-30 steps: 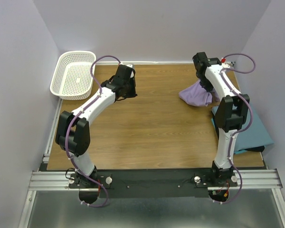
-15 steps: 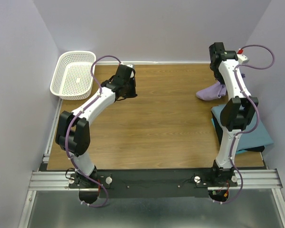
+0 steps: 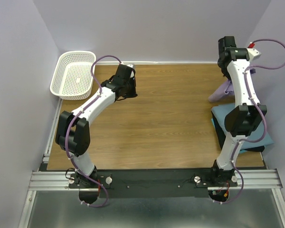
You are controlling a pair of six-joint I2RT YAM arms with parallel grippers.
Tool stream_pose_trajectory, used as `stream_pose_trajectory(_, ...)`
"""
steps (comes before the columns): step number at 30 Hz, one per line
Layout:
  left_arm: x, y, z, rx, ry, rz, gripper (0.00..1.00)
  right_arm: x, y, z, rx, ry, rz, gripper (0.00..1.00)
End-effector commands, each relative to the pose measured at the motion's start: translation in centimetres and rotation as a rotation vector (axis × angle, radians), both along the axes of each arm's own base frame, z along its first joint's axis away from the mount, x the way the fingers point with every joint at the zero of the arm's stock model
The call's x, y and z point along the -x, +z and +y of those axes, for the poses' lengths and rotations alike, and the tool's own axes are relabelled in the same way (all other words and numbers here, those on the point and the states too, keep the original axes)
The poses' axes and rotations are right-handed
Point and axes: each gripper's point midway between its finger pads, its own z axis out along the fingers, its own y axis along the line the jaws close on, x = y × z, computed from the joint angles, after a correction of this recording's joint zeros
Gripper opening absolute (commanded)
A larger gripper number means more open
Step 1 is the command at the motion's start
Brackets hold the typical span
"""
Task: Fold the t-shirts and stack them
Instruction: Neatly place the folded tshirt to the corner
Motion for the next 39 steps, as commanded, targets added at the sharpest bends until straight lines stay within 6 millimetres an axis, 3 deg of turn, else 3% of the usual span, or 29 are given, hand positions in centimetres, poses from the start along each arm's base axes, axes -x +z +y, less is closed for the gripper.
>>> stream_pose_trajectory(1, -0.1, 0.4, -0.2, 0.001, -0.022, -0.003, 0.00, 2.1, 5.3, -1.6, 0.064, -0.041, -0.098, 0.00)
stream_pose_trajectory(8, 0.0, 0.4, -0.2, 0.005, -0.025, -0.001, 0.00, 4.2, 7.3, -3.0, 0.067, -0.071, -0.133, 0.00)
stream_pose_trajectory(15, 0.2, 0.2, -0.4, 0.013, -0.035, 0.004, 0.00, 7.3, 7.3, -3.5, 0.068, -0.097, -0.119, 0.01)
stream_pose_trajectory(18, 0.4, 0.1, -0.7, 0.027, -0.046, 0.008, 0.00, 9.0, 5.7, -3.2, 0.047, -0.099, -0.084, 0.00)
stream_pose_trajectory(19, 0.4, -0.1, -0.8, 0.031, -0.048, 0.011, 0.00, 9.8, 4.3, -2.9, 0.033, -0.097, -0.044, 0.00)
stream_pose_trajectory(22, 0.6, -0.2, -1.4, 0.049, -0.069, 0.019, 0.00, 12.4, 3.2, -2.2, -0.013, -0.110, -0.049, 0.01)
stream_pose_trajectory(23, 0.7, -0.1, -1.7, 0.056, -0.079, 0.019, 0.00, 13.8, 1.1, -2.0, -0.027, -0.112, 0.009, 0.01)
stream_pose_trajectory(26, 1.0, -0.2, -2.6, 0.074, -0.108, 0.023, 0.00, 17.1, 0.4, -1.1, -0.086, -0.109, -0.004, 0.02)
stream_pose_trajectory(27, 1.1, -0.2, -3.0, 0.080, -0.116, 0.021, 0.00, 18.6, -1.1, -0.9, -0.094, -0.107, 0.042, 0.19)
stream_pose_trajectory(29, 1.4, -0.3, -3.6, 0.091, -0.137, 0.027, 0.00, 20.5, -1.1, -0.5, -0.111, -0.098, 0.025, 0.52)
stream_pose_trajectory(30, 1.6, -0.3, -4.1, 0.098, -0.151, 0.027, 0.00, 21.7, -2.4, -0.2, -0.122, -0.088, 0.076, 0.99)
stream_pose_trajectory(35, 2.4, -0.9, -4.8, 0.112, -0.188, 0.042, 0.00, 24.4, -2.5, 0.2, -0.134, -0.063, 0.093, 1.00)
stream_pose_trajectory(38, 2.5, -0.9, -4.8, 0.115, -0.193, 0.036, 0.00, 24.0, -2.2, 0.8, -0.151, 0.019, 0.078, 1.00)
stream_pose_trajectory(39, 2.5, -0.8, -4.8, 0.115, -0.194, 0.032, 0.00, 22.7, -2.0, 1.1, -0.163, 0.055, 0.029, 1.00)
